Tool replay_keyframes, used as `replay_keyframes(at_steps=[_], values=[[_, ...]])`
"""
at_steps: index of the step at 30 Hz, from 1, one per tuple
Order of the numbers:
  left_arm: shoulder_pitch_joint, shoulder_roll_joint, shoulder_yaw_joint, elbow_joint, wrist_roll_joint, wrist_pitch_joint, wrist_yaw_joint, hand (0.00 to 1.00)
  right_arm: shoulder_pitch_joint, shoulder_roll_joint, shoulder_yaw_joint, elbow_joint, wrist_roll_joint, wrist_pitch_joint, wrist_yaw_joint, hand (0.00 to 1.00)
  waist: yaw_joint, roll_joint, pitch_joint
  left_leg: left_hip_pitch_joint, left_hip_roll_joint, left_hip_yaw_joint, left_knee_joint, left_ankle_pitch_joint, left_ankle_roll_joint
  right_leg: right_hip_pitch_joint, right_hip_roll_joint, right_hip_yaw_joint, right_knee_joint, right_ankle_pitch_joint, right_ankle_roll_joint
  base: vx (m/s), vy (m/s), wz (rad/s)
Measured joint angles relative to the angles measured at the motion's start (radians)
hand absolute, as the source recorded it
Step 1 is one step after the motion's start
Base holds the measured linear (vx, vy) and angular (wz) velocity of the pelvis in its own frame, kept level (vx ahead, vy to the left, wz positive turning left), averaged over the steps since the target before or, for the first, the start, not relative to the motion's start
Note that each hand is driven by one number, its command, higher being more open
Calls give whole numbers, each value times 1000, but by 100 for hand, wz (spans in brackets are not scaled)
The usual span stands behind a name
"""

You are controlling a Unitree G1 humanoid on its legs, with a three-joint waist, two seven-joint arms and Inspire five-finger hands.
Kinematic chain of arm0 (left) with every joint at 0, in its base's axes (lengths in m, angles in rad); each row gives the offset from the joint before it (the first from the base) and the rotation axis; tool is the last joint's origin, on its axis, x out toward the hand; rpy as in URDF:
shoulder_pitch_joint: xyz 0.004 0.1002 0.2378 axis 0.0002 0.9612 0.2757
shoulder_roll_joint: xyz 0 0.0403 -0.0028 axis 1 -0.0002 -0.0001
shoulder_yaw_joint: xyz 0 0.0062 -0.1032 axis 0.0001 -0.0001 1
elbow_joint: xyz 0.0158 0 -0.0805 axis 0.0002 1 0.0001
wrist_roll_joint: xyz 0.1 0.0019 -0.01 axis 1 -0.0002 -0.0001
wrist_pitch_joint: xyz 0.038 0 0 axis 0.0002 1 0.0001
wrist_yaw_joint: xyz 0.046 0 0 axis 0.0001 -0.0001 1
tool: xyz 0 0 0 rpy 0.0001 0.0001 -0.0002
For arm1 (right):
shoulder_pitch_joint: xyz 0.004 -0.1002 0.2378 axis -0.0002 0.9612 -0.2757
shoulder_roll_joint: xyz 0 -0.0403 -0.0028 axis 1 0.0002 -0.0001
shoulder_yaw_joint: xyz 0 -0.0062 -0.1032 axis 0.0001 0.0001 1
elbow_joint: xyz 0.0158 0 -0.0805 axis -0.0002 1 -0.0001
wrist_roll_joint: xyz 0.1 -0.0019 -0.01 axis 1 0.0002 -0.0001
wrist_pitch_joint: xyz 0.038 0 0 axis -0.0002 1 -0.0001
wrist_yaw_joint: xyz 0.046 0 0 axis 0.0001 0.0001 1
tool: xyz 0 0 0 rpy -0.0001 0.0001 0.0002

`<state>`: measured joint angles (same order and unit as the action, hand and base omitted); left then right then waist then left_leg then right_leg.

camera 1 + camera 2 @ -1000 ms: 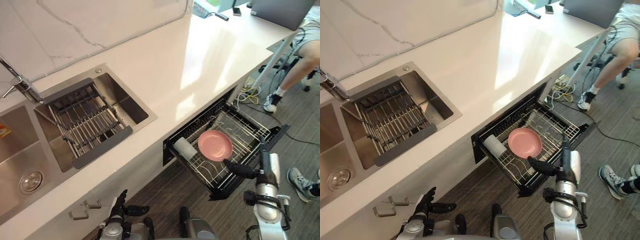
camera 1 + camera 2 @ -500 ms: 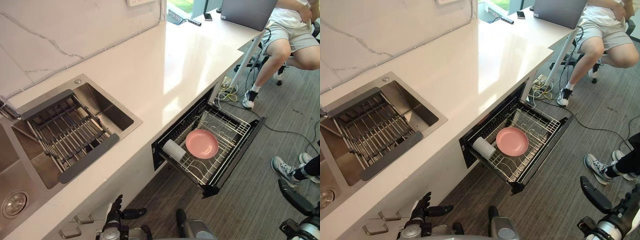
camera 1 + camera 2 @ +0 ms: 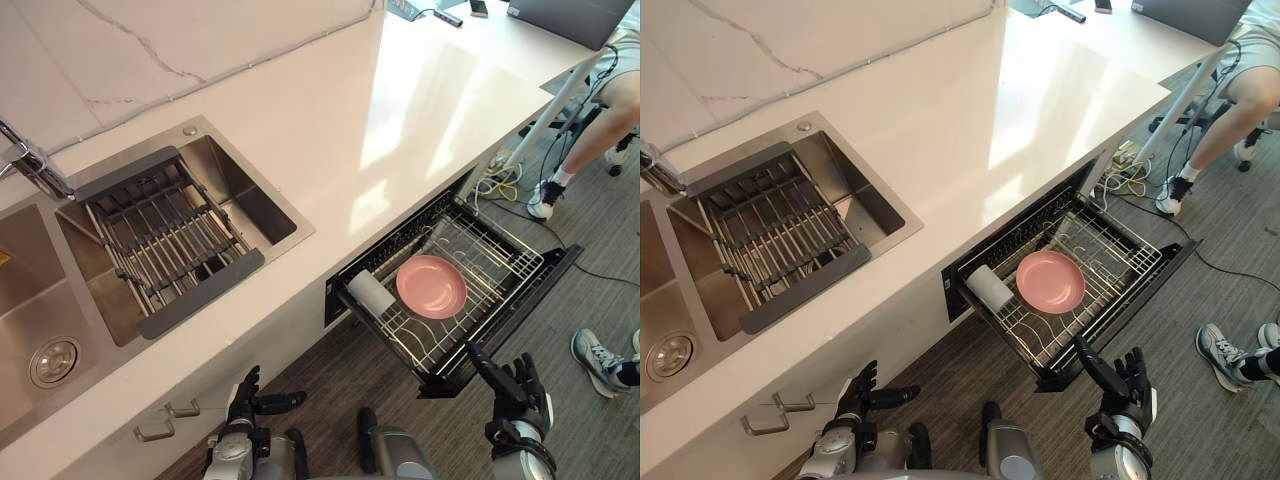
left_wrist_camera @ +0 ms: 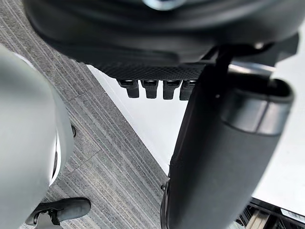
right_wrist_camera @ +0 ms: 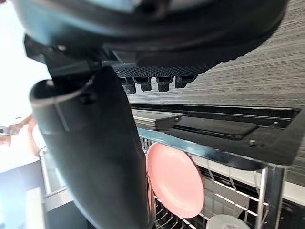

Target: Walk over to the sink, pick up the cup, carry it to the dishwasher, place the cup inside the dishwasher, then close the dishwasher door

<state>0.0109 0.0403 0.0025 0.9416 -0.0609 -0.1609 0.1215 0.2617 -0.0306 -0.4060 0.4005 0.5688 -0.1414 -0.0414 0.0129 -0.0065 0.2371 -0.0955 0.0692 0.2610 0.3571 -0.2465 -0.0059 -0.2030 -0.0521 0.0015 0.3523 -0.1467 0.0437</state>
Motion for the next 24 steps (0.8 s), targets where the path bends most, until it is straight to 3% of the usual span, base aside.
replay_keyframes(at_steps=[14, 24], values=[[-1, -10, 19, 3, 1, -2, -16, 100, -17, -7, 4, 103, 79, 0, 42, 100, 1, 1, 6, 13, 1, -2, 2, -7, -6, 2, -4, -10, 34, -28, -4, -2, -3, 1], [0, -1, -3, 9, 1, -6, -43, 100, -12, -26, 129, 168, 102, 7, 123, 100, 2, 7, 2, 25, -25, -34, -37, 23, -2, 17, -31, -43, 30, -31, -1, -7, 0, 11]])
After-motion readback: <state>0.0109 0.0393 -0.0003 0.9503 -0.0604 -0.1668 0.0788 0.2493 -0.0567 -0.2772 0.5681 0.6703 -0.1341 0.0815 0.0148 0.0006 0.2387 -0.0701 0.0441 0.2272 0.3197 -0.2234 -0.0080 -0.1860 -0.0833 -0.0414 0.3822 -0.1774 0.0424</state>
